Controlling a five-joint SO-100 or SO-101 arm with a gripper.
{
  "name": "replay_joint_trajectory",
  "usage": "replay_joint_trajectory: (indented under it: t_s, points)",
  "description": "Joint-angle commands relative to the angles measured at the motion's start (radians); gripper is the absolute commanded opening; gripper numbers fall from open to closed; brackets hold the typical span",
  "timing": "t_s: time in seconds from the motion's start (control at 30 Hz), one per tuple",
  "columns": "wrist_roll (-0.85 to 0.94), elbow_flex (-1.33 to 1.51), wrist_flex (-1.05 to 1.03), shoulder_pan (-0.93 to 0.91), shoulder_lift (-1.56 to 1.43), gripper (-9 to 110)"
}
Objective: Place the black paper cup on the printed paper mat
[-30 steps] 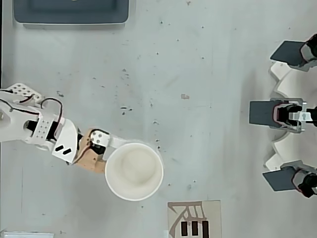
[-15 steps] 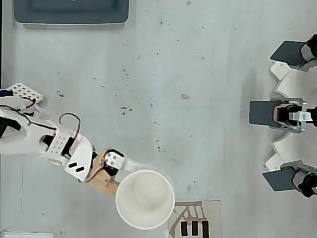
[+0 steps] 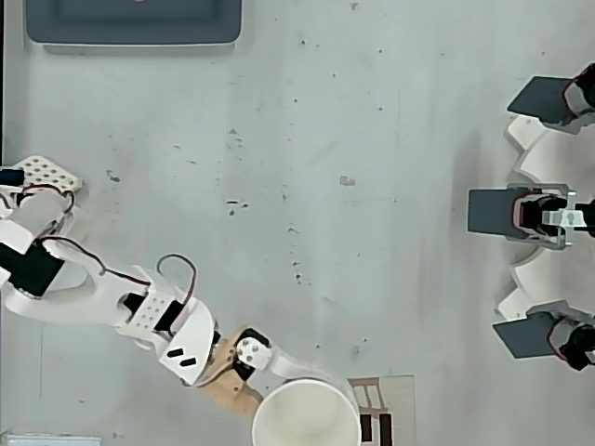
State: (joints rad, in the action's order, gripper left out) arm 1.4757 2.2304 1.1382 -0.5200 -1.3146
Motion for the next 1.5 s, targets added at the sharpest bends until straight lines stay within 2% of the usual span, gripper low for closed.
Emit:
replay_joint_trajectory:
  t_s: [0.0, 0.83, 1.1, 1.47]
  points:
    - [-0.006, -0.098, -0.002, -0.021, 0.040, 12]
    - [-0.005, -0.887, -0.264, -0.035, 0.552, 12]
    - [-0.009, -1.054, -0.310, -0.035, 0.675, 11]
    - [-0.025, -1.069, -0.301, -0.035, 0.739, 11]
